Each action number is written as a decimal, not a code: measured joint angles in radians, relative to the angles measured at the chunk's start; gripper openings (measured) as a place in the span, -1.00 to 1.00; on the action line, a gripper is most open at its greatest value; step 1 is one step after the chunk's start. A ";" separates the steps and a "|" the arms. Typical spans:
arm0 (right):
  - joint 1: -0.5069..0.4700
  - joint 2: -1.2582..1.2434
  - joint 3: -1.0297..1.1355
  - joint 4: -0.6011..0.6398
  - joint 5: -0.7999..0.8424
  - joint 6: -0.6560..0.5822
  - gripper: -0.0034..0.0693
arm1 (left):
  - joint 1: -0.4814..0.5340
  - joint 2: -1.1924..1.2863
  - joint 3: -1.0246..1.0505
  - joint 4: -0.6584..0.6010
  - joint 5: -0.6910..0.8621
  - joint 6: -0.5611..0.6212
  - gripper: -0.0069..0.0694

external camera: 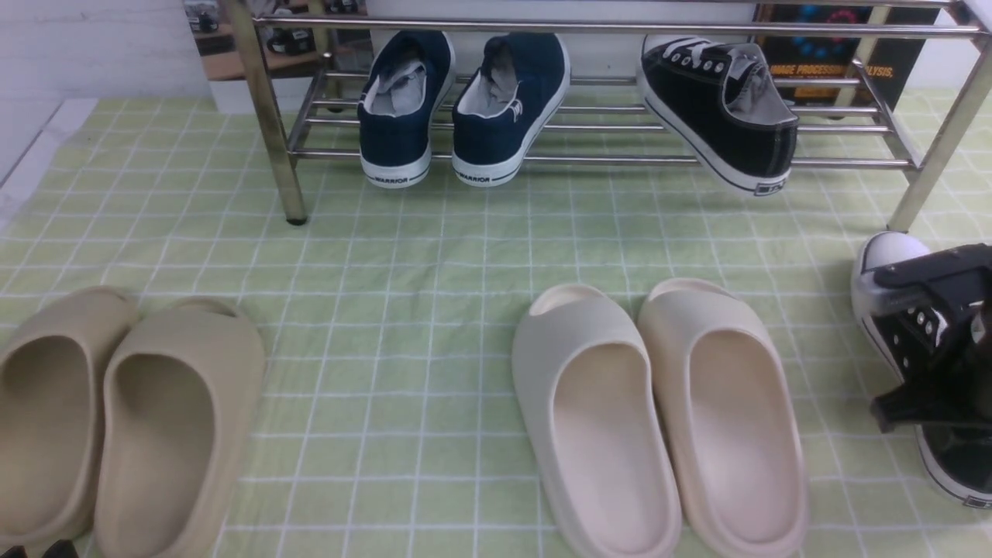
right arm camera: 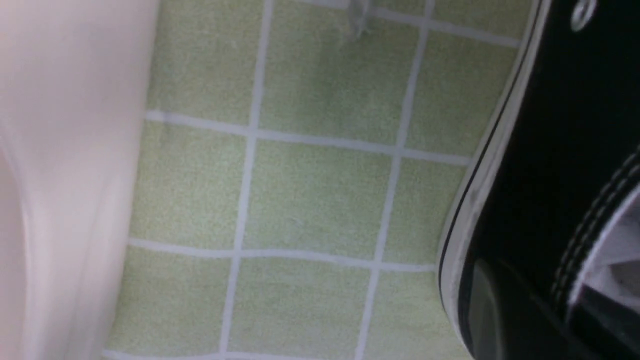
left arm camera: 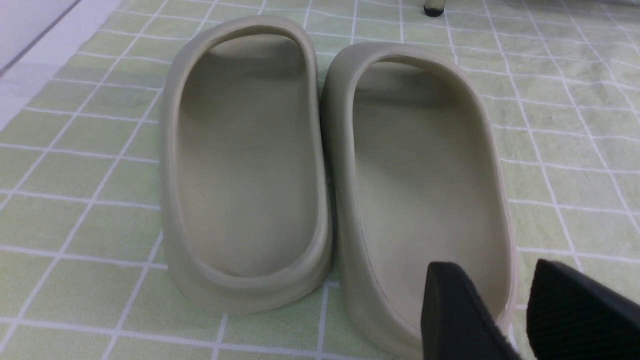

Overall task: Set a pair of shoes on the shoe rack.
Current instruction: Use the right arm to grab the shoe closest to it, then use the right arm to put a shoe into the shoe rack

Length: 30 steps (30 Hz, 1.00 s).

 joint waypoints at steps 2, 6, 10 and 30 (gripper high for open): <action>0.000 0.000 -0.007 0.000 0.008 0.000 -0.85 | 0.000 0.000 0.000 0.000 0.000 0.000 -0.19; 0.001 -0.044 -0.095 0.012 0.143 -0.009 -0.85 | 0.000 0.000 0.000 0.000 0.000 0.000 -0.19; 0.001 -0.106 -0.238 0.088 0.246 -0.095 -0.85 | 0.000 0.000 0.000 0.000 0.000 0.000 -0.19; 0.001 0.182 -0.690 0.032 0.401 -0.214 -0.85 | 0.000 0.000 0.000 0.000 0.000 0.000 -0.19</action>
